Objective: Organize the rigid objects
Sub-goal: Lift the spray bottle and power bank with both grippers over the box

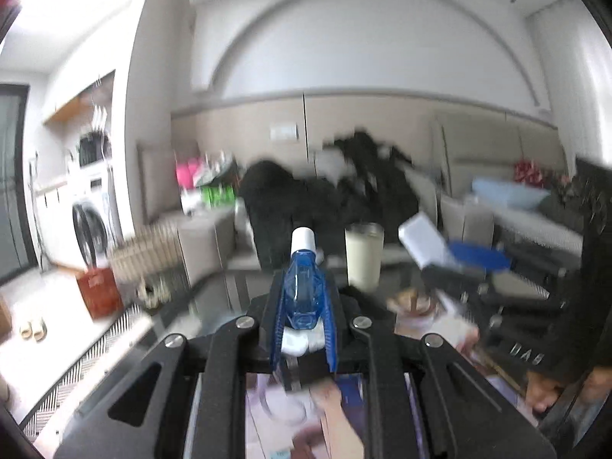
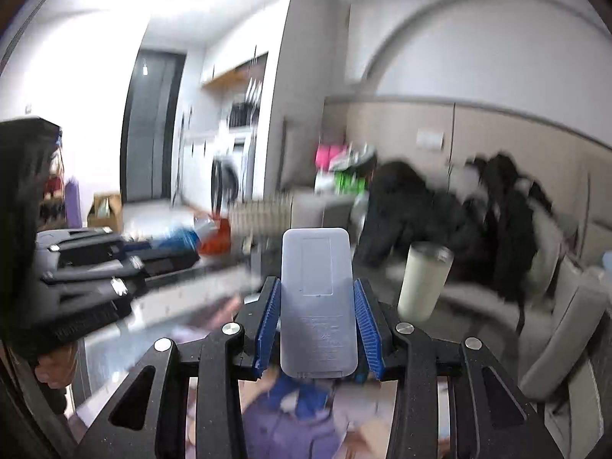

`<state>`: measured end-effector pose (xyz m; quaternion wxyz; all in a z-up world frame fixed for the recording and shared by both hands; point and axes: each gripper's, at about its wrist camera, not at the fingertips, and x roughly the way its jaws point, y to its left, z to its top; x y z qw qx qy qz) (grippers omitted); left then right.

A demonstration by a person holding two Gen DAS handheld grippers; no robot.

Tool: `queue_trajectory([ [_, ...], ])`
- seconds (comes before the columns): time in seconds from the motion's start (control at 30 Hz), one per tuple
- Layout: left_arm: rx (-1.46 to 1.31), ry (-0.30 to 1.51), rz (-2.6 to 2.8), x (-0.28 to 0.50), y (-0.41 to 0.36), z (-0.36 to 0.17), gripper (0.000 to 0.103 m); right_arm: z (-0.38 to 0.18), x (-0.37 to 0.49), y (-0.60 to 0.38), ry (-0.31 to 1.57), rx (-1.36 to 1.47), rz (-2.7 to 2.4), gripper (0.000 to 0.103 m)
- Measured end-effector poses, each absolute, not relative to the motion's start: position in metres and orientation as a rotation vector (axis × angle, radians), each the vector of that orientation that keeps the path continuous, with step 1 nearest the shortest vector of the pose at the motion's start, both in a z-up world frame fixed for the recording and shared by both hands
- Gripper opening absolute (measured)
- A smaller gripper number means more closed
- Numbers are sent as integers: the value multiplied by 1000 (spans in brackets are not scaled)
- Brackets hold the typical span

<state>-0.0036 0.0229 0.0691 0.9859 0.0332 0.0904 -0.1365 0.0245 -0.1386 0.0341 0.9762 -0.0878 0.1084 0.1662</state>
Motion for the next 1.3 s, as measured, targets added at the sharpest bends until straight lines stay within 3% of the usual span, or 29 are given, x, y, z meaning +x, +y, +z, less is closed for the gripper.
queue_trajectory([
  [0.47,9,191,-246,26,29,76,15,52,33,-134,154,-166,327,39],
  [0.8,-39,183,-149,87,33,80,15,67,94,-116,174,-119,294,39],
  [1.3,-59,337,-149,154,21,45,15,39,181,-128,347,-64,242,39],
])
